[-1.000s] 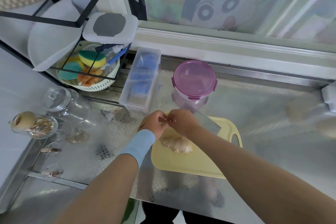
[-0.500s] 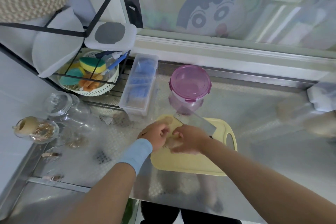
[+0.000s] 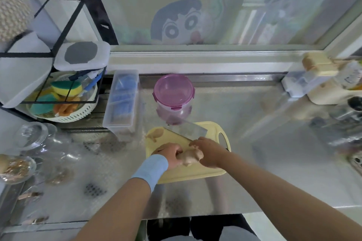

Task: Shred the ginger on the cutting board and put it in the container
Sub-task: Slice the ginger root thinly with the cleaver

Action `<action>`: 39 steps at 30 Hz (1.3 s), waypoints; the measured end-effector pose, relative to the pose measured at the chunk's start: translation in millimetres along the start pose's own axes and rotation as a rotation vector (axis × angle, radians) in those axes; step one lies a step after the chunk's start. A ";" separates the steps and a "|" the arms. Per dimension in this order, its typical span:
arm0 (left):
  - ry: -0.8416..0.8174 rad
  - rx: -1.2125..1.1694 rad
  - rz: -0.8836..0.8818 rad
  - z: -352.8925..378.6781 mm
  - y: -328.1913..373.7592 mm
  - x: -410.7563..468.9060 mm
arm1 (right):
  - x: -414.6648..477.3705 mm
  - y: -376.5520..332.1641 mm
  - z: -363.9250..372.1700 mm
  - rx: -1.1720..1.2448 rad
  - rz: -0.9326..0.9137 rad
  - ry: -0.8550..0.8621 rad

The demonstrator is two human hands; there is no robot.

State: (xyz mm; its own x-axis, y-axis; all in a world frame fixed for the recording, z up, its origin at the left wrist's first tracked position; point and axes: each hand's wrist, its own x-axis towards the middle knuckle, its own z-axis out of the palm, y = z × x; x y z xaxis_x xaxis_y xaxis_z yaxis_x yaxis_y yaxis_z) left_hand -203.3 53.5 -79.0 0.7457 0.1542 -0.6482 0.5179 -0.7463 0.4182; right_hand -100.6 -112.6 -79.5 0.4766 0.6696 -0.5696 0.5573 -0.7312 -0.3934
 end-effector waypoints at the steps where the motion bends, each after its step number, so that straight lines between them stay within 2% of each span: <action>1: -0.004 0.020 -0.003 0.0 1.0 1.6 | -2.7 4.8 -0.3 0.060 0.020 0.025; 6: 0.007 -0.044 0.010 2.1 9.5 1.4 | -3.5 23.2 5.3 0.045 0.122 0.287; 11: 0.026 -0.065 -0.004 9.0 15.1 1.8 | 0.2 38.8 12.0 -0.087 0.090 0.272; 17: 0.091 -0.234 -0.182 13.2 11.6 -0.8 | 1.7 48.2 9.7 0.063 0.077 0.246; 19: 0.093 -0.225 -0.193 17.4 12.1 -0.9 | -0.5 48.3 7.2 0.108 0.080 0.256; 21: 0.179 -0.092 -0.185 14.1 12.5 -1.6 | -2.3 49.0 4.7 0.154 0.099 0.272; 23: 0.295 0.076 -0.057 6.7 12.0 0.1 | -2.9 49.2 4.5 0.188 0.124 0.282; 24: 0.302 0.141 0.070 3.6 11.8 2.2 | -3.2 49.0 5.5 0.195 0.132 0.290; 26: 0.170 0.263 0.289 -4.0 18.2 3.4 | -5.0 48.9 8.1 0.208 0.154 0.305; 28: 0.020 0.472 0.417 -5.4 21.5 11.7 | -7.4 47.9 10.2 0.208 0.181 0.313; 30: 0.008 0.593 0.515 -1.5 16.3 21.3 | -8.9 47.0 12.3 0.221 0.192 0.317; 34: 0.127 0.534 0.513 1.6 2.5 24.6 | -10.7 43.9 11.5 0.232 0.207 0.320; 39: 0.280 0.500 0.378 11.7 -3.3 17.7 | -13.9 36.0 6.7 0.125 0.220 0.330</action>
State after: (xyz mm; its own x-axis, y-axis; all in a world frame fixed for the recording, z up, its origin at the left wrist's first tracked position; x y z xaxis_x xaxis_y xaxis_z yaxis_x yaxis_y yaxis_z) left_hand -196.7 51.2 -99.3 0.9524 -0.0642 -0.2981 -0.0048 -0.9806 0.1958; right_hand -91.7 -149.1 -90.6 0.7789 0.4861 -0.3963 0.3402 -0.8583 -0.3842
